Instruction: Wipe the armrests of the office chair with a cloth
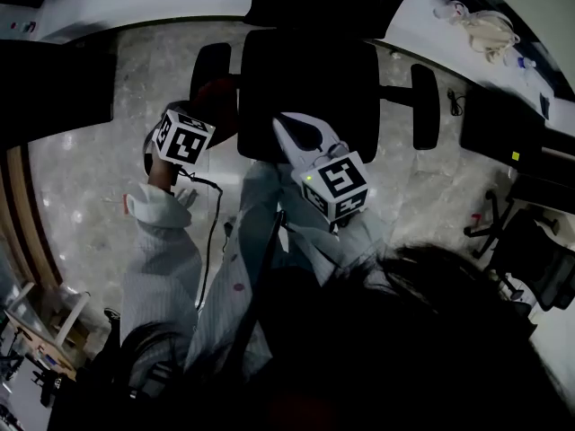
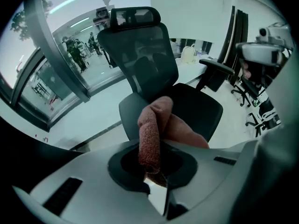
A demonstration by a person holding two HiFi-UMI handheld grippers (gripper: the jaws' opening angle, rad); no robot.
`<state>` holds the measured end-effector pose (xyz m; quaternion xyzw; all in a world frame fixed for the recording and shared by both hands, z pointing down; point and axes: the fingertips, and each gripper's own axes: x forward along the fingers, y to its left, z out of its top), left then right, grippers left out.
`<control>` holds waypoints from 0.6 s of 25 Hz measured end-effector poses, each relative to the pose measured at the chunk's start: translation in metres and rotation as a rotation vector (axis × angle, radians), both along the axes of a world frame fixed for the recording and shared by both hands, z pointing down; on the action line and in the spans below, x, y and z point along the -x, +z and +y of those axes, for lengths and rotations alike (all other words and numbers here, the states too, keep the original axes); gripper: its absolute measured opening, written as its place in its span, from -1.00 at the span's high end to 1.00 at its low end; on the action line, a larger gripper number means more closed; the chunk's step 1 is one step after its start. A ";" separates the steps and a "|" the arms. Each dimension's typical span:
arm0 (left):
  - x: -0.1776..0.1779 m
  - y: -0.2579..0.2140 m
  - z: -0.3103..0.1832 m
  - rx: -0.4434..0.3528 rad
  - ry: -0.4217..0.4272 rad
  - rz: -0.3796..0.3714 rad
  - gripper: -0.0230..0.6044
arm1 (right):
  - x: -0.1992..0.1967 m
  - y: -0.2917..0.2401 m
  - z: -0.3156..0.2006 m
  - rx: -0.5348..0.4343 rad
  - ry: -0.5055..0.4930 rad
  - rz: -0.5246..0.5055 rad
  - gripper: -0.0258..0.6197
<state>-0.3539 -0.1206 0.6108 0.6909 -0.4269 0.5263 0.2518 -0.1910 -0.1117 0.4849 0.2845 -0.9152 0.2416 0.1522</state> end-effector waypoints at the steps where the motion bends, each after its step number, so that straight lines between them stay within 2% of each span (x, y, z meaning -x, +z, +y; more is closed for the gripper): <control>1: 0.002 0.002 -0.017 0.000 0.008 -0.012 0.83 | -0.004 0.003 -0.003 0.006 0.010 0.002 0.92; 9: 0.002 0.020 -0.140 -0.039 0.073 -0.135 0.83 | -0.051 0.020 -0.037 0.040 0.099 0.021 0.92; 15: -0.001 0.020 -0.174 -0.099 0.085 -0.192 0.83 | -0.076 0.020 -0.049 0.044 0.157 0.026 0.92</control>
